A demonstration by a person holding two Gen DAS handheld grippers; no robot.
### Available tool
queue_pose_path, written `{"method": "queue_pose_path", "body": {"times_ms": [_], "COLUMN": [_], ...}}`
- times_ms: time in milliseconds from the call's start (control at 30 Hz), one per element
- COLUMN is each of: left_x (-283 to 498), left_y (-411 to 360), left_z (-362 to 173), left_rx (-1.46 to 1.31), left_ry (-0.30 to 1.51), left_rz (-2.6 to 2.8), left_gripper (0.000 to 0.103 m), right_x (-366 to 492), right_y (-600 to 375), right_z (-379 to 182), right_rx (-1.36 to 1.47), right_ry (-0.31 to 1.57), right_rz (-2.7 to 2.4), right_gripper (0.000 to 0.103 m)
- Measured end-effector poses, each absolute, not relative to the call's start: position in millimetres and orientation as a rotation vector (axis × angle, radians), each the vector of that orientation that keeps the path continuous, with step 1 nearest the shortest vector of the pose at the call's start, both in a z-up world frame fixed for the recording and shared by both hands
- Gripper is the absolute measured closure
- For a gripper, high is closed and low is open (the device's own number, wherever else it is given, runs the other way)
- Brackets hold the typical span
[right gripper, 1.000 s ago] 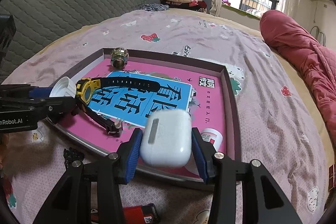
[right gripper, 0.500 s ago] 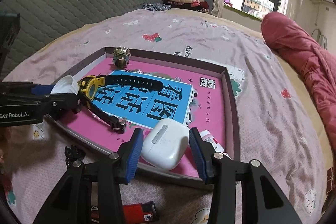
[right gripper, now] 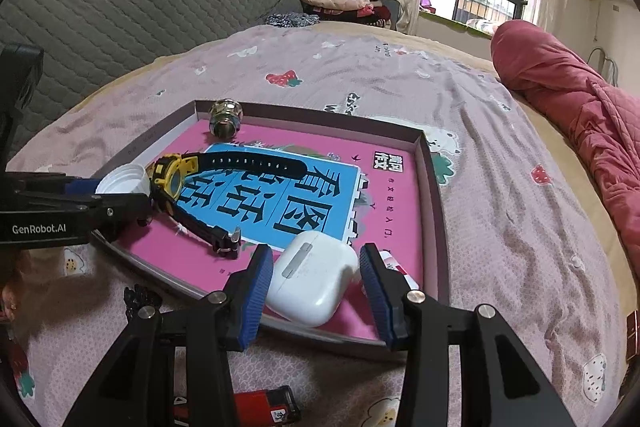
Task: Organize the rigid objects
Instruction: 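Lower the white bottle cap into the tray and open the left tool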
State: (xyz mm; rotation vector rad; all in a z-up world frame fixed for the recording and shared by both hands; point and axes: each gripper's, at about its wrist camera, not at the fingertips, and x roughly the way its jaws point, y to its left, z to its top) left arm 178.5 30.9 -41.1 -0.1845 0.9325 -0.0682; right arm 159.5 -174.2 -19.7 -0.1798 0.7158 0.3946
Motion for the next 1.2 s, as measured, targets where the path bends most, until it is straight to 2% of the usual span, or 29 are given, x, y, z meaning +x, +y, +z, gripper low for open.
{"method": "queue_pose_path", "body": {"times_ms": [333,767,1200], "left_x": [183.2,182.2,182.7], "left_y": [25.6,33.8,51.8], "left_z": [-50.0,-42.6,-36.9], "left_rx": [-0.161,-0.224,-0.284], "left_ry": [0.979,0.939,0.915], "left_rz": [-0.076,-0.095,-0.059], "left_gripper": [0.048,0.039,0.038], "right_x": [159.6,160.5,160.5], "right_y": [-185.2,-191.9,-193.2], "right_z": [-17.4,-17.1,-16.8], "right_rx": [-0.140,-0.118,-0.118], "right_ry": [0.712,0.708,0.707], "right_rz": [0.377,0.365,0.364], "right_gripper": [0.057,0.057,0.057]}}
